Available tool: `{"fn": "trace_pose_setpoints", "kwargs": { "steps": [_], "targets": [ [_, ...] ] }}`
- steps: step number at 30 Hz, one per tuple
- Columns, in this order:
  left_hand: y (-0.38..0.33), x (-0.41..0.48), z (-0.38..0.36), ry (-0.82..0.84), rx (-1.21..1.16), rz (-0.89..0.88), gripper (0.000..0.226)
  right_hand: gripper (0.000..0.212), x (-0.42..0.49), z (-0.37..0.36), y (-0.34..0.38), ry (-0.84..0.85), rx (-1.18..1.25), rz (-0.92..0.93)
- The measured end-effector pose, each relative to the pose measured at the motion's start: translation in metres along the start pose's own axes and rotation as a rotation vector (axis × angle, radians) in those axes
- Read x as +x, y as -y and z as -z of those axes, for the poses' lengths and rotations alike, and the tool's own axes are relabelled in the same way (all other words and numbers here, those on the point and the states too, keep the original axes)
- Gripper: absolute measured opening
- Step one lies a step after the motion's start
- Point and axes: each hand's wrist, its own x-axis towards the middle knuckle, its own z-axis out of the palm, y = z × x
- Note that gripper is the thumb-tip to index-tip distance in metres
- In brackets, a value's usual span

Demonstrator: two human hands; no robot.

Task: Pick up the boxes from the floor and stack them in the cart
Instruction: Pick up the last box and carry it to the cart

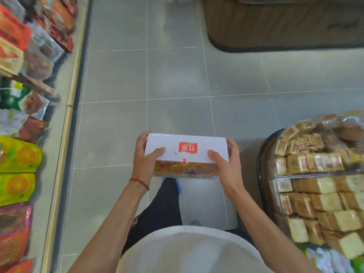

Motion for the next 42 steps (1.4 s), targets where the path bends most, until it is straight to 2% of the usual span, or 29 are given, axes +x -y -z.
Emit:
{"fn": "trace_pose_setpoints", "kwargs": {
  "steps": [14,19,30,37,42],
  "targets": [
    [-0.131,0.261,0.023,0.029,-0.028,0.022,0.053,0.06,0.212,-0.146,0.121,-0.025,0.015,-0.032],
    [-0.178,0.362,0.006,0.027,-0.019,0.036,0.052,0.051,0.308,-0.184,0.171,-0.008,0.118,-0.05],
    [-0.299,0.608,-0.051,-0.031,0.005,0.006,0.053,0.052,0.564,-0.249,0.293,0.023,0.063,-0.031],
    [-0.371,0.754,-0.076,-0.078,-0.037,-0.003,0.057,0.07,0.709,-0.297,0.369,0.086,0.033,-0.037],
    [-0.419,0.877,-0.083,-0.058,-0.004,-0.039,0.055,0.076,0.824,-0.353,0.419,0.056,0.034,-0.044]
  ]
}}
